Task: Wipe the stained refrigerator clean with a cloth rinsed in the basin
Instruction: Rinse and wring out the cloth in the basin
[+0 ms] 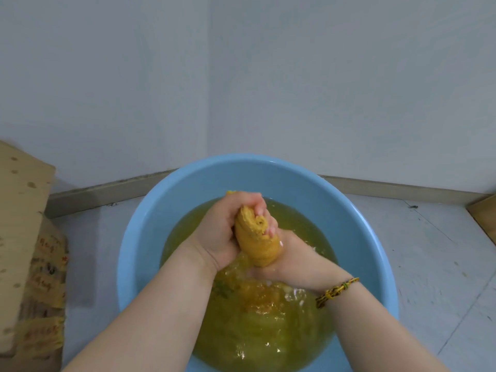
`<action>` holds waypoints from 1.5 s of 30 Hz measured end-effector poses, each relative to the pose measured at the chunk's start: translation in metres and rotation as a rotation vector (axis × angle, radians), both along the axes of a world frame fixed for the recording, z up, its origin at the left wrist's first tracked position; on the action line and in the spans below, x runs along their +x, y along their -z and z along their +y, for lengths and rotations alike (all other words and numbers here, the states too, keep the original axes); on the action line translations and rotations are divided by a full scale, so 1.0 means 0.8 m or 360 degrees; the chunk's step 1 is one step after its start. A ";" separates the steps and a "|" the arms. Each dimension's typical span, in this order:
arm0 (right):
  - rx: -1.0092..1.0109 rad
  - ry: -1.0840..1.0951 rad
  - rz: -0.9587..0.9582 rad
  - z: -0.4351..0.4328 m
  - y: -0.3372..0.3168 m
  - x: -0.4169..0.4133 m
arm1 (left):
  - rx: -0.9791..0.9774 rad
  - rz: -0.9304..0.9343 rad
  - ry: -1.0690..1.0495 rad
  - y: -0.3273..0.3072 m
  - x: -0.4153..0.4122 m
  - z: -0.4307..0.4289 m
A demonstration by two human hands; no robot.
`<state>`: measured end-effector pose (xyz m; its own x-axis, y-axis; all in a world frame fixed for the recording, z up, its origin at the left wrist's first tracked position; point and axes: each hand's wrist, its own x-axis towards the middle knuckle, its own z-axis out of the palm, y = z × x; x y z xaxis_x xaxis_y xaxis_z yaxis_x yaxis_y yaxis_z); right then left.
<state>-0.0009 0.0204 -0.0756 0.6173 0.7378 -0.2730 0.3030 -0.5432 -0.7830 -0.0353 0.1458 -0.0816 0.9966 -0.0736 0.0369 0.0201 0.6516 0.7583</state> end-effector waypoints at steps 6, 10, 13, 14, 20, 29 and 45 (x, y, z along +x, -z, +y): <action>0.0024 -0.0221 -0.2026 -0.008 0.009 0.030 | -0.0621 -0.0082 0.0353 0.004 -0.017 0.027; 0.0443 -0.0298 -0.2665 -0.004 -0.004 0.043 | 0.0130 0.0570 0.0244 0.011 -0.029 0.005; 0.0281 -0.0510 -0.2776 -0.001 -0.010 0.049 | 0.0414 0.0704 0.0808 0.002 -0.039 -0.004; 0.0169 -0.0568 -0.2739 -0.003 -0.010 0.051 | 0.0669 0.0710 0.0900 0.002 -0.035 -0.004; -0.0846 -0.0418 -0.1782 -0.001 -0.008 0.027 | 0.2788 0.0689 0.0456 -0.001 0.003 -0.019; -0.0503 0.0181 -0.0381 -0.013 0.016 0.010 | 0.3658 -0.0576 -0.0027 0.010 -0.005 -0.002; 0.0112 0.0332 -0.1875 -0.001 0.041 -0.032 | -0.0246 0.1381 -0.0639 0.009 -0.010 -0.014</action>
